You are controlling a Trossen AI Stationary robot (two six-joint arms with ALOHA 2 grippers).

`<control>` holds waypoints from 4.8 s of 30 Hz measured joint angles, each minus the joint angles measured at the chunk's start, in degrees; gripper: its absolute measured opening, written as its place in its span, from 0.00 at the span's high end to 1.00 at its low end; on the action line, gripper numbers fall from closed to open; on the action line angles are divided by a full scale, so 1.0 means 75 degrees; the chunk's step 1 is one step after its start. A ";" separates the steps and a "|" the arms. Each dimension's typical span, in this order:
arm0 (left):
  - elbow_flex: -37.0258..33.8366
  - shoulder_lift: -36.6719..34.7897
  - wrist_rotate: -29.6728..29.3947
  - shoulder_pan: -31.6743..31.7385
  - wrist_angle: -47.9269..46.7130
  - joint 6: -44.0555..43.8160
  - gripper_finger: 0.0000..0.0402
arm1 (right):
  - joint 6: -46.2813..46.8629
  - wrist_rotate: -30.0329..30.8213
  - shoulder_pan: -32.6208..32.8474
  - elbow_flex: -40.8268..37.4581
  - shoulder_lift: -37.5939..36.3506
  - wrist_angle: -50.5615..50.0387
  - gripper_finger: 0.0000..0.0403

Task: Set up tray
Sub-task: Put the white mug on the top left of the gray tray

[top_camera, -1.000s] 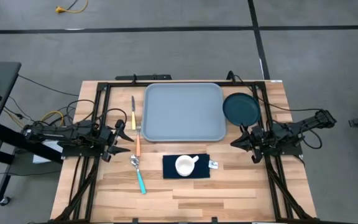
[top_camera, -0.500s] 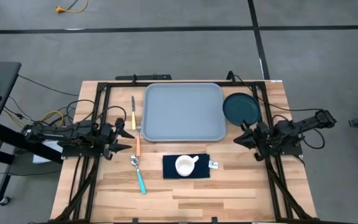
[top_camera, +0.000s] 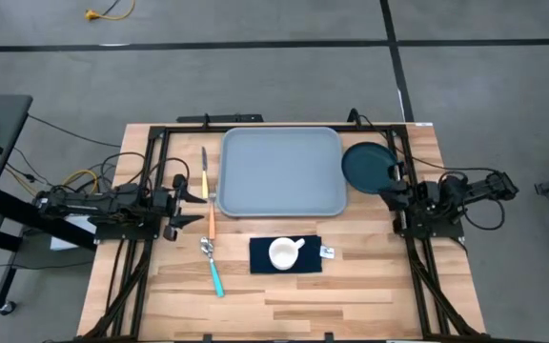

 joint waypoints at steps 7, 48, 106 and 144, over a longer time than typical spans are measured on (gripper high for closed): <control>0.0000 0.0000 0.0131 -0.0003 0.0450 0.0468 0.52 | -0.0261 0.0004 -0.0242 0.0000 0.0360 -0.0032 0.97; 0.6959 1.0460 0.1734 0.0769 -0.0986 0.1470 0.52 | -0.0063 0.0579 -0.0663 -0.0003 0.3217 -0.0126 0.97; 0.9582 1.3478 0.0522 -0.0452 -0.3581 -0.1444 0.52 | 0.0430 0.0344 -0.0666 -0.0003 0.3209 -0.0484 0.97; 0.9964 1.4228 0.1246 -0.0237 -0.4003 -0.1508 0.99 | 0.0430 0.0343 -0.0666 -0.0003 0.3209 -0.0586 0.97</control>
